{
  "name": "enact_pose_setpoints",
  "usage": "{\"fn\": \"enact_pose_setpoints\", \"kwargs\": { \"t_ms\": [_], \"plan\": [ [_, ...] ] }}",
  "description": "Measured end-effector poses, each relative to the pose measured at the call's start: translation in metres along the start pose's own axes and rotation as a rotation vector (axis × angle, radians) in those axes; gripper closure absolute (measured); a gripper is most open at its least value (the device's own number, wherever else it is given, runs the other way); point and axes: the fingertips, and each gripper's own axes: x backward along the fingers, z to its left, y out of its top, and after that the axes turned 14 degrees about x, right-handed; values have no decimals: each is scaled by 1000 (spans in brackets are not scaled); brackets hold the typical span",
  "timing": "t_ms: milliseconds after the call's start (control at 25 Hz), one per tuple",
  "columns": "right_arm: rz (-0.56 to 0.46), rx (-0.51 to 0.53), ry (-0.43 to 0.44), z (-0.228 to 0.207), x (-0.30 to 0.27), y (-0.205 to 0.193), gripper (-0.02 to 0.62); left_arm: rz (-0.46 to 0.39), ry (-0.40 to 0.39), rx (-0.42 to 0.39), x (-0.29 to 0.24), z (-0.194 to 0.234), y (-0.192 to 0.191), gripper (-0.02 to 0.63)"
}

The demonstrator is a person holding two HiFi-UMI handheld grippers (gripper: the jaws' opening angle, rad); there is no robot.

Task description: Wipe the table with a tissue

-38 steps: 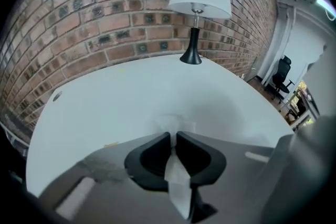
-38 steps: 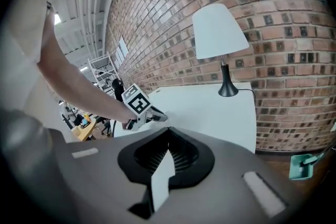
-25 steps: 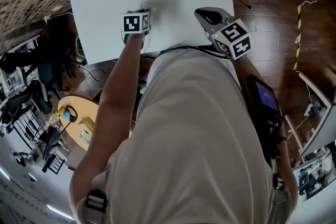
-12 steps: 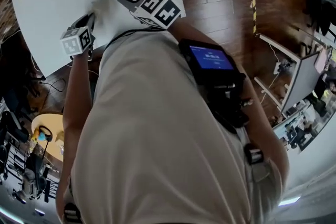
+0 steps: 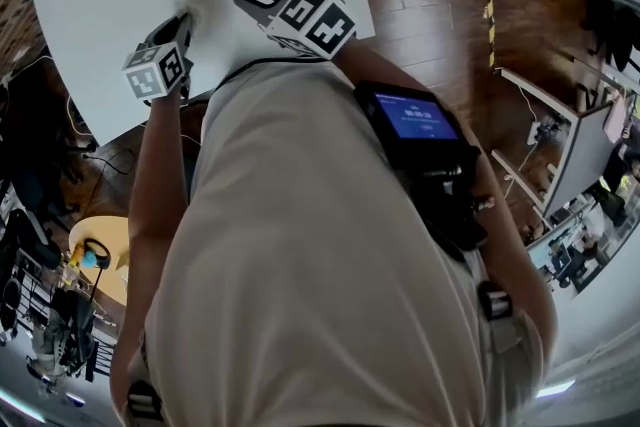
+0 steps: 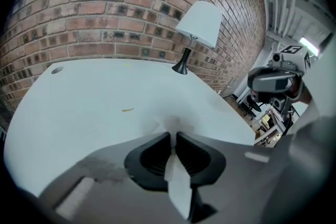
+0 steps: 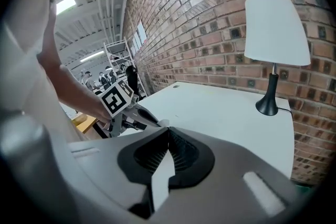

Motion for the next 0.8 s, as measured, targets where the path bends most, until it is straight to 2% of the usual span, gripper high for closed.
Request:
{"fn": "enact_pose_setpoints", "kwargs": {
  "t_ms": [120,280,480,640,800],
  "plan": [
    [19,-23,-19,0,5,-10,588,30,-25,-45,-14,-14,1,561],
    [31,-65,-54,10,-12,-10,588,37,37,-199,-26,7,18,561],
    [52,-111,-102,17,-14,-16,588,3,111,-330,-58,17,48,561],
    [52,-143,-135,21,-11,-16,588,23,147,-321,-78,29,57,561],
    [68,-160,-150,24,-7,-20,588,10,146,-336,-80,30,58,561]
  ]
}}
